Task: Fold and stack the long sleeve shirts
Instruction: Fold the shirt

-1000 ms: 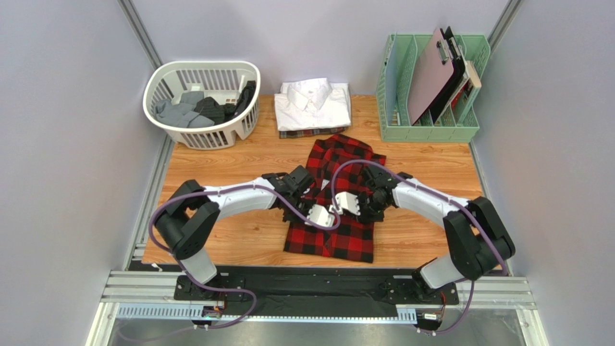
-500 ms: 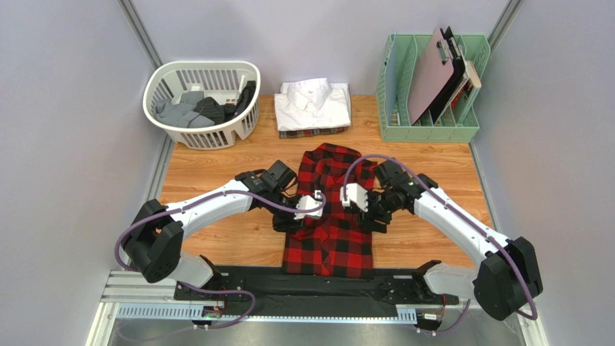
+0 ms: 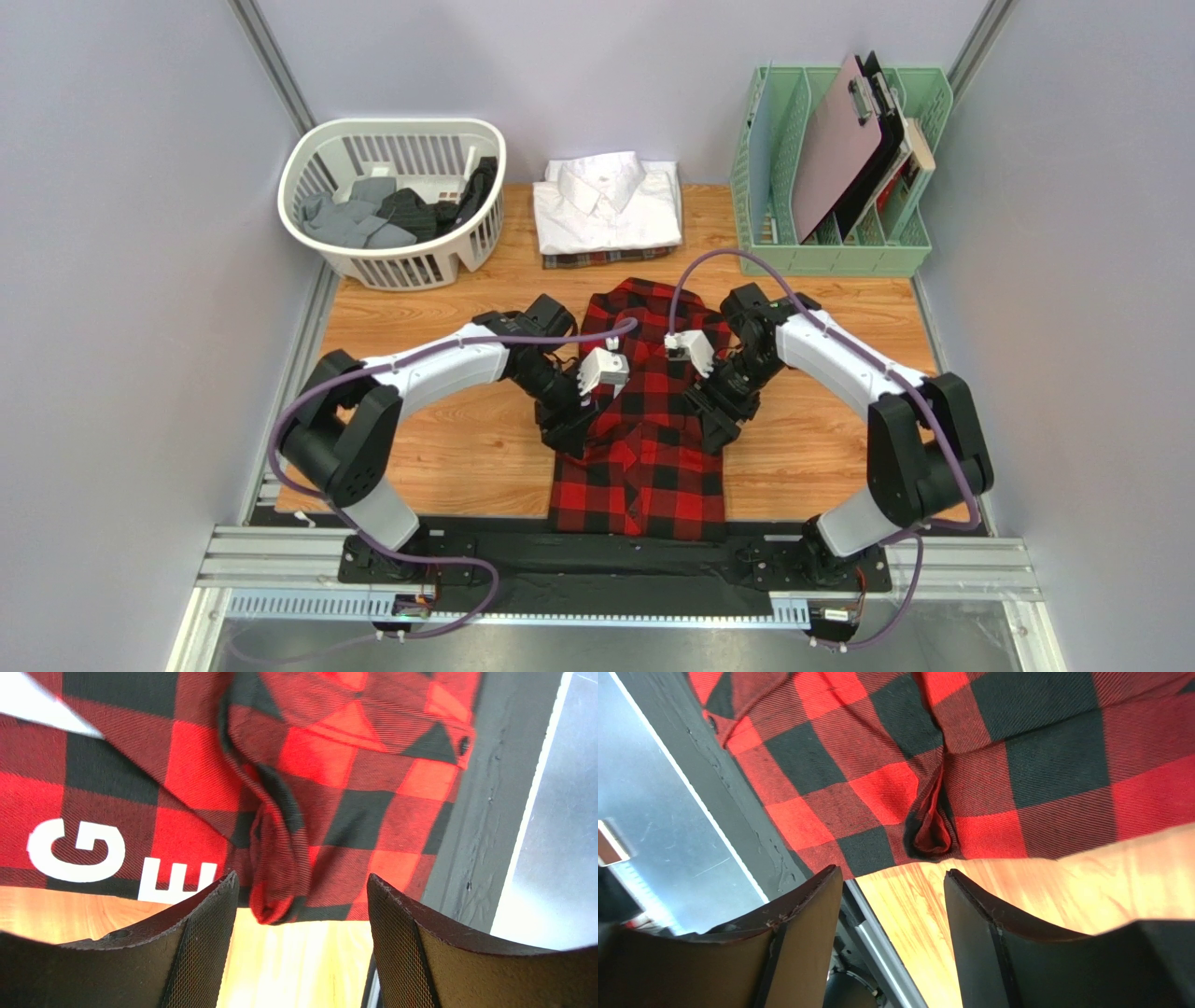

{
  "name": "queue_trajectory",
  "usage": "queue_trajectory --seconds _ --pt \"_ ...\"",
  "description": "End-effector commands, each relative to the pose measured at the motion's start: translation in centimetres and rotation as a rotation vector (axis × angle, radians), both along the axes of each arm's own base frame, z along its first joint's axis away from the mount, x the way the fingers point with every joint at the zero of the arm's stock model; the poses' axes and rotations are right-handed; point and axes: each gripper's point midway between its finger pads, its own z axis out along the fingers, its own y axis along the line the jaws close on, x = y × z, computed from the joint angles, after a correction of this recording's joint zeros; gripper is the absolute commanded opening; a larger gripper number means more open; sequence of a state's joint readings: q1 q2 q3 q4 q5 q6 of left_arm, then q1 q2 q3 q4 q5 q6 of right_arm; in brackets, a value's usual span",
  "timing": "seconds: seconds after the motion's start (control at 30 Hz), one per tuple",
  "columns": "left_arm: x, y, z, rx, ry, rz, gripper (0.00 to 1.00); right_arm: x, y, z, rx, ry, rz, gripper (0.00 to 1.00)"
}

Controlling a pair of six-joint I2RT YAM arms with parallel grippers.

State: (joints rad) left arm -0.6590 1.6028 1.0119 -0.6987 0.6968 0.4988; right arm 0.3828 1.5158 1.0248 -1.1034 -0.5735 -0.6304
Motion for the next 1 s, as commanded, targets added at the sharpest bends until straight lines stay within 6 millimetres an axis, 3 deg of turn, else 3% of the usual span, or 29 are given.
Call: queue_trajectory --seconds 0.0,0.4,0.5,0.63,0.77,0.83,0.9,0.97 --pt "1.3 -0.2 -0.3 0.029 0.057 0.064 0.73 0.1 -0.1 -1.2 -0.049 0.062 -0.058 0.59" --pt "2.4 0.2 -1.9 0.066 0.105 0.092 0.72 1.4 -0.3 -4.5 -0.109 0.06 -0.104 0.56" --pt "2.5 0.3 -2.3 0.075 0.112 0.091 0.71 1.5 -0.3 -5.0 -0.113 0.06 -0.109 0.49" --pt "1.8 0.5 -2.2 0.064 0.125 0.06 0.65 1.5 -0.3 -5.2 -0.115 0.066 -0.116 0.27" --pt "1.1 0.5 -1.9 0.048 0.149 0.042 0.64 1.5 -0.2 -4.9 -0.108 0.059 -0.121 0.19" --pt "1.1 0.5 -2.0 0.048 0.152 0.04 0.59 1.5 -0.1 -4.8 -0.106 0.059 -0.127 0.1" --pt "1.0 0.4 -1.9 0.044 0.162 0.038 0.47 1.7 0.0 -4.5 -0.1 0.053 -0.131 0.03" --pt "1.0 0.3 -1.7 0.049 0.174 0.038 0.26 1.5 0.1 -4.1 -0.09 0.054 -0.133 0.0"
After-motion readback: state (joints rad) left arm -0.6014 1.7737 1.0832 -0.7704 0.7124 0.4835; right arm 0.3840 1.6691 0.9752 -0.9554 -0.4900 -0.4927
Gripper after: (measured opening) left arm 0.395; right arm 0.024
